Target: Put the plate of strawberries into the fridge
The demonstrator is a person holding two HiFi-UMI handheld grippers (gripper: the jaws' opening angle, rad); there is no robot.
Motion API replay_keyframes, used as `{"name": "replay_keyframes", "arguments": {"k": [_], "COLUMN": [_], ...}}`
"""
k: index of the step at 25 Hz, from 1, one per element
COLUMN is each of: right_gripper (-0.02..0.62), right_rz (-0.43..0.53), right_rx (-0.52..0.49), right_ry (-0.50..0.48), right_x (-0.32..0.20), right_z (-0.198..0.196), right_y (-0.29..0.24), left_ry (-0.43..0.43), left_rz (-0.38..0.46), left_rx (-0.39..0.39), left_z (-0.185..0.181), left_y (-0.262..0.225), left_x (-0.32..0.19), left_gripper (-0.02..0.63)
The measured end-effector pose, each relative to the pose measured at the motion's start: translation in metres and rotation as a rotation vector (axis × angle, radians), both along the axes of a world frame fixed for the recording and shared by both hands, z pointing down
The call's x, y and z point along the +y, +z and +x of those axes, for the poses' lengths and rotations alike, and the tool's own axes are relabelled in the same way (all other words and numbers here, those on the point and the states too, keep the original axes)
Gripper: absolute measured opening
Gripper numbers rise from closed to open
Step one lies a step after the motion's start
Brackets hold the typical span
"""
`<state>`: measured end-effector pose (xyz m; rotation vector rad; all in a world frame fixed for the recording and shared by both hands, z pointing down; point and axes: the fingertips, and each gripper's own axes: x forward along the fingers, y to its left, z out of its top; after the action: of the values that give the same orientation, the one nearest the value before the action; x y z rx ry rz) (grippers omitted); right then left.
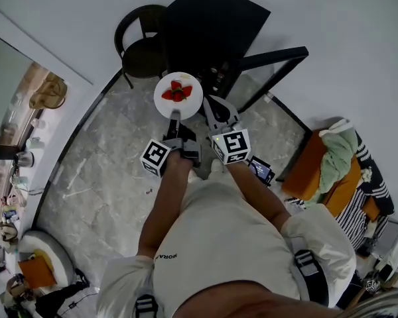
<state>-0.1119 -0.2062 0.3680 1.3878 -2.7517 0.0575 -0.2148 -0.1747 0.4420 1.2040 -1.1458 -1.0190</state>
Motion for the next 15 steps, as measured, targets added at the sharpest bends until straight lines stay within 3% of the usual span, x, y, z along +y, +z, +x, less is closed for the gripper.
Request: {"name": "replay_keyframes", "arguments": {"k": [4,15], "right_gripper": [0.012,0.012], "right_rz": [-0.004,-0.019], "right_rx": [-0.002,0.000], "right_ry": [-0.019,-0.027], "right_x": [-0.013,-0.043], "right_z": [0.005,0.015], "right_y": [0.007,0.026], "left_ry": [0.017,0.041], "left_rz": [-0.011,-0.027], "left_rx": [0.023,-0.003], "left_z": [0.013,0.027], "left_y": [0.008,0.027], "left_x": [-0.020,-0.065], "left_gripper": [0.011,0.009]}}
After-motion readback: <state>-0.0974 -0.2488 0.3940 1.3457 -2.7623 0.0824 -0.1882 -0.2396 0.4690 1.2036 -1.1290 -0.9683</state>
